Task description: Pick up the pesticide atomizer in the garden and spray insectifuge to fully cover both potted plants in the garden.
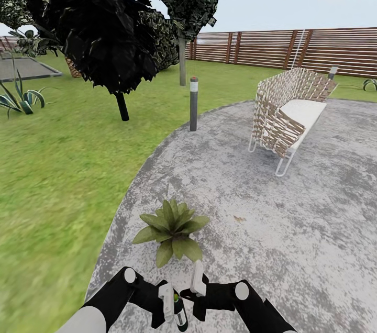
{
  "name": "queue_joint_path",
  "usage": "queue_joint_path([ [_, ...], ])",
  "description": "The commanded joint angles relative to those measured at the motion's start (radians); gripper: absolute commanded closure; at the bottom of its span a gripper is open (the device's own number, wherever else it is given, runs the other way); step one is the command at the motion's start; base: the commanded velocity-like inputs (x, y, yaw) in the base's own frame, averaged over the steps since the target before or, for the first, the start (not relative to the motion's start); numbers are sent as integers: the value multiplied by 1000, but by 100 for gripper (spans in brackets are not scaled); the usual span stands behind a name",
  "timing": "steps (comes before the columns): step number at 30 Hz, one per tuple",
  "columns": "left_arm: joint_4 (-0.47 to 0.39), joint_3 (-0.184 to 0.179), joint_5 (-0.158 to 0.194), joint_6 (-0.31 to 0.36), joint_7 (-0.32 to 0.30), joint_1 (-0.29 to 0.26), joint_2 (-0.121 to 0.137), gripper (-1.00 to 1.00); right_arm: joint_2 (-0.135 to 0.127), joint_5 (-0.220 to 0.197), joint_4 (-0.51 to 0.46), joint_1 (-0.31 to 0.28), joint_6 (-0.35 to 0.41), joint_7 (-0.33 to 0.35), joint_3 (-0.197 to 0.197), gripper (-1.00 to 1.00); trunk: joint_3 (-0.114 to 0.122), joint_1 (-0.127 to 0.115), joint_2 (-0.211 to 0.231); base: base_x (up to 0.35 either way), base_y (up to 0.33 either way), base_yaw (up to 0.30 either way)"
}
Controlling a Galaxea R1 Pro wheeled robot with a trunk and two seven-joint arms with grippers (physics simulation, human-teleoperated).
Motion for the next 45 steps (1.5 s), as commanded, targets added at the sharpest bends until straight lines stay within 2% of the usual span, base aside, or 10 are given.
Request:
queue_joint_path([
  [1,-1,1,-8,-10,-1,0,0,100,0,9,-1,0,-5,0,-1,100,-1,0,0,0,0,0],
  [8,1,-2,-16,-8,8,0,5,100,0,9,-1,0,-5,0,-1,100,-1,0,0,0,0,0],
  [14,4,-1,-18,-7,17,9,101,100,0,11,0,0,-6,0,-2,100,-1,0,0,0,0,0],
  [21,2,0,-18,-8,18,12,182,100,-1,14,1,0,-7,0,-3,100,-1,0,0,0,0,0],
  [30,3,4,-18,-9,18,14,261,100,-4,15,2,0,-7,1,-3,100,-1,0,0,0,0,0],
  [31,4,5,-18,-9,18,14,270,100,-5,15,3,0,-7,1,-3,-100,-1,0,0,0,0,0],
  [38,4,9,-11,-8,18,14,303,100,-7,14,1,0,-8,-6,-8,-100,-1,0,0,0,0,0],
  [40,4,10,-9,-3,21,14,305,100,-9,12,1,0,-10,-17,-11,-100,-1,0,0,0,0,0],
  [42,10,55,-5,6,55,14,306,100,-23,9,10,4,-11,-151,-79,-100,-1,0,0,0,0,0],
  [45,12,141,-5,9,63,14,300,100,-33,8,38,7,-11,-275,-170,-100,-1,0,0,0,0,0],
])
